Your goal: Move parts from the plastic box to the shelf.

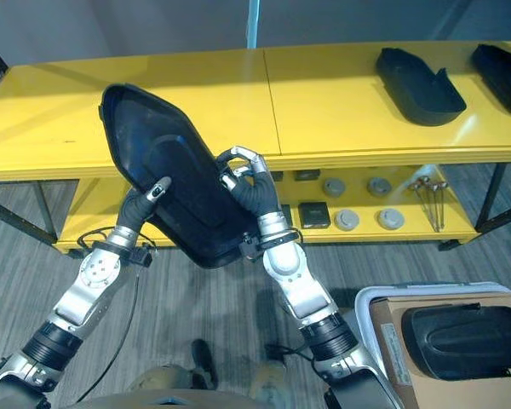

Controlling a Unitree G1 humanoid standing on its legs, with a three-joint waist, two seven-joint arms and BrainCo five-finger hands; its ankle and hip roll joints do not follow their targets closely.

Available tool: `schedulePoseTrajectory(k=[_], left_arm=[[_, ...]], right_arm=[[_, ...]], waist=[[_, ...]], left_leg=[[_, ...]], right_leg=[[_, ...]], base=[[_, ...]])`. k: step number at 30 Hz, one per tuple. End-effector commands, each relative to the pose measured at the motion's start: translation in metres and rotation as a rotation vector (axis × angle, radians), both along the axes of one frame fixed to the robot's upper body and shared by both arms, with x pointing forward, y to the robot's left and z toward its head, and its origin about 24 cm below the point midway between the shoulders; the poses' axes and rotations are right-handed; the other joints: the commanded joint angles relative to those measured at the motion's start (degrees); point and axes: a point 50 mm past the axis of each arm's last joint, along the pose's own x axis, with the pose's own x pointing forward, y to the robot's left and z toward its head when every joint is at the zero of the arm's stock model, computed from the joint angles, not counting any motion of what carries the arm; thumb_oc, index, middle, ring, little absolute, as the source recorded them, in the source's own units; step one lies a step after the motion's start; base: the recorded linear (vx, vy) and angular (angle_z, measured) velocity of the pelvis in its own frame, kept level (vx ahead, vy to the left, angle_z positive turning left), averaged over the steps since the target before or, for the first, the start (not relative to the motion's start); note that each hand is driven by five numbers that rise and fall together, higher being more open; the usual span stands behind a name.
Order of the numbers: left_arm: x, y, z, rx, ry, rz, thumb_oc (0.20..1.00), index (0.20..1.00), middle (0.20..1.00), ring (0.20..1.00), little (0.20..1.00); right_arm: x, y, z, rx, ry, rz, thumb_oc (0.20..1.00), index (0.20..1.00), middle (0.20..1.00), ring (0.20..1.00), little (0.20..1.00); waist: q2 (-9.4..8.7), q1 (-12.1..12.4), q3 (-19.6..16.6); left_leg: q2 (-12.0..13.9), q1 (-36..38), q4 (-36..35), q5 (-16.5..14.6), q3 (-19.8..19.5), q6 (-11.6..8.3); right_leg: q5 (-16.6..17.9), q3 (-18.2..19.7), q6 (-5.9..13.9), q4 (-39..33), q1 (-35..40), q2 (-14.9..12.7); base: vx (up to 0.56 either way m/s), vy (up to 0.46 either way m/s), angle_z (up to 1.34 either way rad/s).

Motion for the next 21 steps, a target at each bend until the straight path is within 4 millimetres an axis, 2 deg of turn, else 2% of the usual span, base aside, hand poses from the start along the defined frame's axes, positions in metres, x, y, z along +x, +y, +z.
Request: schedulePoseTrajectory(k=[1,4,7,10,11,12,13,14,15,17,18,19,20,21], left_arm=[[0.012,0.011,0.051,-0.089,-0.26,0.046,0.2,0.2,0.2,0.2,0.2],[0.01,0.019,0.044,-0.082,-0.243,0.101,0.2,0.2,0.2,0.2,0.2],[0.011,0.033,0.036,-0.067,-0.21,0.187,0.2,0.2,0.2,0.2,0.2],[0.016,0.052,0.034,-0.003,-0.212,0.305,0.2,0.2,0.2,0.2,0.2],[0.023,0.073,0.033,0.033,-0.202,0.403,0.2,0.2,0.2,0.2,0.2],[0.023,0.073,0.033,0.032,-0.203,0.403,0.2,0.2,0.2,0.2,0.2],[0.03,0.089,0.037,0.038,-0.196,0.468,0.2,0.2,0.2,0.2,0.2],[0.03,0.088,0.037,0.037,-0.197,0.468,0.2,0.2,0.2,0.2,0.2],[0.038,0.104,0.048,0.046,-0.211,0.517,0.2,0.2,0.2,0.2,0.2],[0.042,0.111,0.052,0.047,-0.208,0.536,0.2,0.2,0.2,0.2,0.2],[0.048,0.117,0.056,0.039,-0.2,0.548,0.2,0.2,0.2,0.2,0.2],[0.063,0.131,0.069,0.036,-0.176,0.576,0.2,0.2,0.2,0.2,0.2],[0.064,0.131,0.07,0.037,-0.179,0.575,0.2,0.2,0.2,0.2,0.2],[0.074,0.152,0.084,0.083,-0.15,0.604,0.2,0.2,0.2,0.2,0.2]], right_arm=[[-0.007,-0.043,0.01,0.041,-0.045,-0.092,1.0,1.0,1.0,1.0,1.0],[-0.01,-0.053,0.006,-0.009,-0.032,-0.128,1.0,1.0,1.0,1.0,1.0],[-0.014,-0.066,-0.005,-0.026,0.016,-0.176,1.0,1.0,1.0,1.0,1.0],[-0.018,-0.08,-0.015,-0.027,0.068,-0.218,1.0,1.0,1.0,1.0,1.0],[-0.022,-0.089,-0.019,-0.037,0.091,-0.239,1.0,1.0,1.0,1.0,1.0],[-0.022,-0.089,-0.019,-0.037,0.091,-0.239,1.0,1.0,1.0,1.0,1.0],[-0.027,-0.095,-0.024,-0.042,0.118,-0.245,1.0,1.0,1.0,1.0,1.0],[-0.027,-0.095,-0.023,-0.041,0.118,-0.245,1.0,1.0,1.0,1.0,1.0],[-0.032,-0.102,-0.029,-0.058,0.15,-0.248,1.0,1.0,1.0,1.0,1.0],[-0.036,-0.103,-0.032,-0.062,0.167,-0.243,1.0,1.0,1.0,1.0,1.0],[-0.038,-0.104,-0.035,-0.067,0.188,-0.231,1.0,1.0,1.0,1.0,1.0],[-0.042,-0.102,-0.043,-0.071,0.227,-0.203,1.0,1.0,1.0,1.0,1.0],[-0.041,-0.102,-0.043,-0.07,0.225,-0.203,1.0,1.0,1.0,1.0,1.0],[-0.044,-0.101,-0.049,-0.081,0.26,-0.176,1.0,1.0,1.0,1.0,1.0]], waist=[[1.14,-0.33,-1.22],[1.47,-0.66,-2.3],[2.3,-0.93,-3.57],[3.48,-1.9,-3.59],[4.51,-3.03,-3.6],[4.53,-2.99,-3.61],[5.51,-4.35,-3.35],[5.52,-4.26,-3.37],[6.4,-5.86,-3.01],[6.59,-6.38,-3.12],[6.84,-7.08,-2.94],[7.57,-8.53,-2.27],[7.49,-8.28,-2.39],[7.87,-9.41,-1.76]], left_leg=[[4.15,3.64,3.27,-8.36,-6.23,-8.05],[4.47,4.99,2.96,-8.71,-5.12,-8.73],[5.64,6.3,2.5,-8.26,-4.21,-9.63],[6.73,6.76,2.18,-7.33,-3.31,-10.58],[7.19,6.96,1.59,-6.61,-2.18,-11.23],[7.19,6.98,1.51,-6.58,-2.15,-11.26],[7.53,6.83,1.23,-6.05,-1.03,-11.62],[7.55,6.79,1.21,-6.04,-0.98,-11.65],[7.91,6.65,0.78,-5.59,-0.12,-11.89],[8.15,6.21,0.58,-5.24,0.54,-12.06],[8.32,6.02,0.32,-5.03,1.24,-12.24],[8.59,5.69,0.14,-4.78,2.26,-12.43],[8.69,5.4,0.17,-4.59,2.44,-12.49],[9.04,4.8,-0.01,-4.21,3.31,-12.75]], right_leg=[[1.46,-1.71,1.63,-9.2,8.82,2.22],[2.38,-2.71,1.61,-9.98,10.16,2.0],[1.74,-3.7,0.95,-10.39,11.45,2.5],[0.61,-4.33,0.0,-9.06,11.48,3.16],[0.16,-4.56,-0.35,-8.39,11.05,3.46],[0.11,-4.53,-0.37,-8.27,10.97,3.49],[-0.16,-4.42,-0.7,-7.78,10.31,3.98],[-0.2,-4.38,-0.72,-7.65,10.18,4.02],[-0.45,-4.07,-0.72,-7.38,9.53,4.45],[-0.08,-3.76,-0.79,-7.65,8.88,4.8],[-0.03,-3.49,-0.74,-7.82,8.47,5.2],[-0.12,-3.03,-0.48,-7.74,7.63,5.72],[0.22,-2.86,-0.58,-7.9,7.33,5.85],[0.12,-2.5,-0.29,-7.43,6.12,6.26]], base=[[0.13,-0.098,1.04],[0.16,-0.124,0.84],[0.17,-0.108,-0.04],[0.16,-0.092,-0.09],[0.14,-0.054,-0.12],[0.16,-0.033,-0.11],[0.06,-0.003,-0.22],[0.11,0.002,-0.31],[0.05,-0.004,-0.31],[0.06,-0.008,-0.21],[0.11,-0.006,-0.39],[0.08,-0.013,-0.42],[0.08,-0.009,-0.42],[0.03,-0.008,-0.2]])
